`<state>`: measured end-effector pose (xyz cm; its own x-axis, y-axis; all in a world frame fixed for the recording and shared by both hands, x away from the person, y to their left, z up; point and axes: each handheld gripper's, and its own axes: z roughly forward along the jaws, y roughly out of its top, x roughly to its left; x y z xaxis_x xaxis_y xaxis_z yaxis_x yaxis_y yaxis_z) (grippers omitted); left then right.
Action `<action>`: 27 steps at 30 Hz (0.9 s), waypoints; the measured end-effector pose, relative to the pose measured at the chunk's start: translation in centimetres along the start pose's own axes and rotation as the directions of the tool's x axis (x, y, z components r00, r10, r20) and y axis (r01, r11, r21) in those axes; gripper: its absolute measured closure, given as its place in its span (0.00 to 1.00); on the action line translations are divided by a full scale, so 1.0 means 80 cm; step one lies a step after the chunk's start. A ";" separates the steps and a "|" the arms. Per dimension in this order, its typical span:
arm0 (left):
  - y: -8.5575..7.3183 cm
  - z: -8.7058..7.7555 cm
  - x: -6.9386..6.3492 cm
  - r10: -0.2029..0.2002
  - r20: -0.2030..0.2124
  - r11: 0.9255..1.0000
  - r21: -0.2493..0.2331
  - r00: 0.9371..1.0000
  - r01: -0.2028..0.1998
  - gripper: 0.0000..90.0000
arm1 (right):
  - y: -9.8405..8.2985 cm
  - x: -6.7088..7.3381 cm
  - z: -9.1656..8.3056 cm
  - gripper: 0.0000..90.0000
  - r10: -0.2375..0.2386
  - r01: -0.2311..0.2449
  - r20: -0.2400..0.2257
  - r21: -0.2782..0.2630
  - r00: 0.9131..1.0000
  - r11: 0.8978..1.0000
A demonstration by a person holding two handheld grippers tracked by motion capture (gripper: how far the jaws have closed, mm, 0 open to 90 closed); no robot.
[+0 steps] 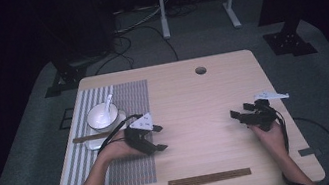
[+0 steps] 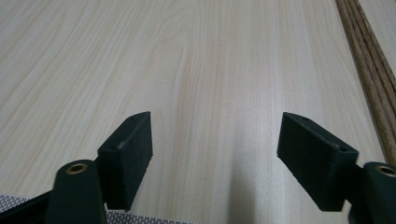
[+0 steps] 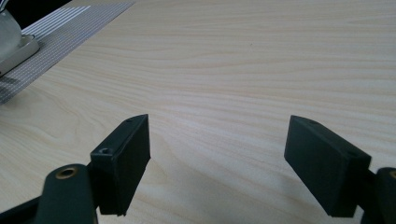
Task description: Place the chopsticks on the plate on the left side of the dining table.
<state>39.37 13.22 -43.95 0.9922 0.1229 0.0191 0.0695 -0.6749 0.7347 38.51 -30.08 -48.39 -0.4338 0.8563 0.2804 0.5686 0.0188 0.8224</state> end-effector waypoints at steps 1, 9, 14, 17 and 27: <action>0.000 0.001 -0.001 0.000 -0.002 1.000 0.000 1.000 0.000 0.26 | 0.000 0.000 0.000 0.23 -0.001 0.001 0.000 0.000 1.000 1.000; 0.002 0.004 -0.012 -0.025 0.004 1.000 -0.007 1.000 0.025 0.22 | 0.000 0.000 0.000 0.23 -0.001 0.001 -0.002 0.000 1.000 1.000; 0.003 0.009 -0.022 -0.026 0.010 1.000 -0.017 1.000 0.026 0.21 | 0.000 0.000 0.000 0.23 0.000 0.000 -0.003 0.002 1.000 1.000; 0.004 0.013 -0.026 -0.026 0.016 0.999 -0.021 1.000 0.027 0.21 | 0.000 0.000 0.000 0.24 -0.001 0.001 -0.003 0.001 1.000 1.000; -0.001 0.029 -0.044 -0.041 0.034 0.999 -0.028 0.999 0.042 0.21 | 0.000 0.000 0.000 0.23 -0.002 0.002 -0.008 0.001 1.000 1.000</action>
<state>36.10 11.13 -45.63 0.9915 0.1256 -0.0341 0.1080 -0.6481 0.7538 38.49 -30.07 -48.39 -0.4405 0.8520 0.2829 0.5686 0.0209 0.8224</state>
